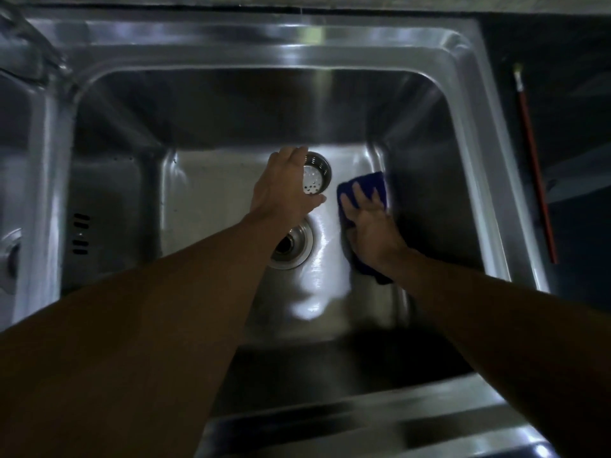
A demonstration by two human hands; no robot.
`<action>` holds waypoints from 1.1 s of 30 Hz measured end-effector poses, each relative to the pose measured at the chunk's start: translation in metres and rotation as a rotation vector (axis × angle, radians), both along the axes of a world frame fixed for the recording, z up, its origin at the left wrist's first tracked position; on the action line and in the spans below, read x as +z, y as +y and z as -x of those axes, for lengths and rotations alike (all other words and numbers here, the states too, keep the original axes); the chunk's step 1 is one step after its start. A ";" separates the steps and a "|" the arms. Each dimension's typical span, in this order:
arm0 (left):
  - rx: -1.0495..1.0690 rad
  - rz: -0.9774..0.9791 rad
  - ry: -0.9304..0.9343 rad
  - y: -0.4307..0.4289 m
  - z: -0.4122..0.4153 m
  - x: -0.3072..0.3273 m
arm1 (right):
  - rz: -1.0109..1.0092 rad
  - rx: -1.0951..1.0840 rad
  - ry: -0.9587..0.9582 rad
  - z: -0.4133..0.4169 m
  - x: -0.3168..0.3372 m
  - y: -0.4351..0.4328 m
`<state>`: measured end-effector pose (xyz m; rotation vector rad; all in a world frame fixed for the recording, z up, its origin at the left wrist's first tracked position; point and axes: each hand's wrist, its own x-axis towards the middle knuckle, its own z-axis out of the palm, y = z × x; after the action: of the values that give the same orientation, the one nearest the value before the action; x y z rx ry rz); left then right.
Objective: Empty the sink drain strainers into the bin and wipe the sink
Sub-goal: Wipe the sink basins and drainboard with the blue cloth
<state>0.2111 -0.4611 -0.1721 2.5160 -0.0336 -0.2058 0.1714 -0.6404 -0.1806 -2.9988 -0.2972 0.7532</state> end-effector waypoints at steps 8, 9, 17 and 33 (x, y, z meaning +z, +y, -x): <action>0.022 -0.068 -0.013 0.008 -0.009 0.012 | -0.227 0.630 0.020 0.045 -0.019 0.021; 0.020 -0.075 -0.014 0.009 -0.011 0.014 | -0.238 0.749 0.099 0.052 -0.015 0.006; 0.019 -0.055 -0.008 0.013 -0.010 0.012 | -0.198 0.251 0.038 0.004 0.004 -0.007; -0.046 0.008 0.038 0.015 -0.010 0.018 | -0.190 0.481 0.264 0.043 0.012 -0.043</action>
<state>0.2207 -0.4457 -0.1543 2.5043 -0.0762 -0.2716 0.1285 -0.6838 -0.1690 -2.6263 -1.0310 1.0675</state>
